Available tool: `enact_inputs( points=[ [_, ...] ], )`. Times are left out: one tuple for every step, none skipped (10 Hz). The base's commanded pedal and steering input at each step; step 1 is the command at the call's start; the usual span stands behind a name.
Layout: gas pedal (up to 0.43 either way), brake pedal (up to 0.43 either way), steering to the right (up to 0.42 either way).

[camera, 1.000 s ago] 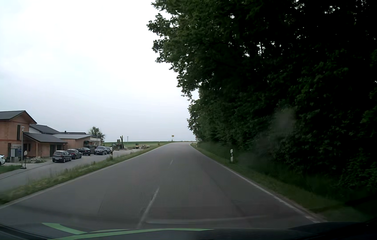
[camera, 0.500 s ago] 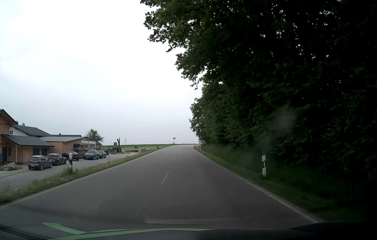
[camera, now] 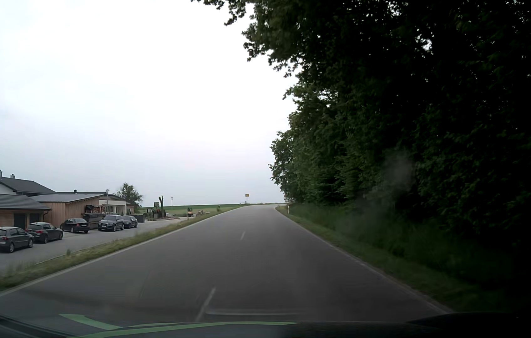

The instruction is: Follow the waypoints while adhering to traffic rules and regulations

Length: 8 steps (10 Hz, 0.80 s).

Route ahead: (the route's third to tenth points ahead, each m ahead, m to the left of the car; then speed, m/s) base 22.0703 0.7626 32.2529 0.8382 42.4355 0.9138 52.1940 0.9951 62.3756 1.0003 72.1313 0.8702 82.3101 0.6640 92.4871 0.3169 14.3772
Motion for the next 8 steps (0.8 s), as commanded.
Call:
enact_inputs(
  points=[
    [0.189,0.0,-0.007],
    [0.189,0.0,-0.007],
    [0.189,0.0,-0.007],
    [0.189,0.0,-0.007],
    [0.189,0.0,-0.007],
    [0.189,0.0,-0.007],
    [0.189,0.0,-0.006],
    [0.197,0.0,-0.006]
  ],
)
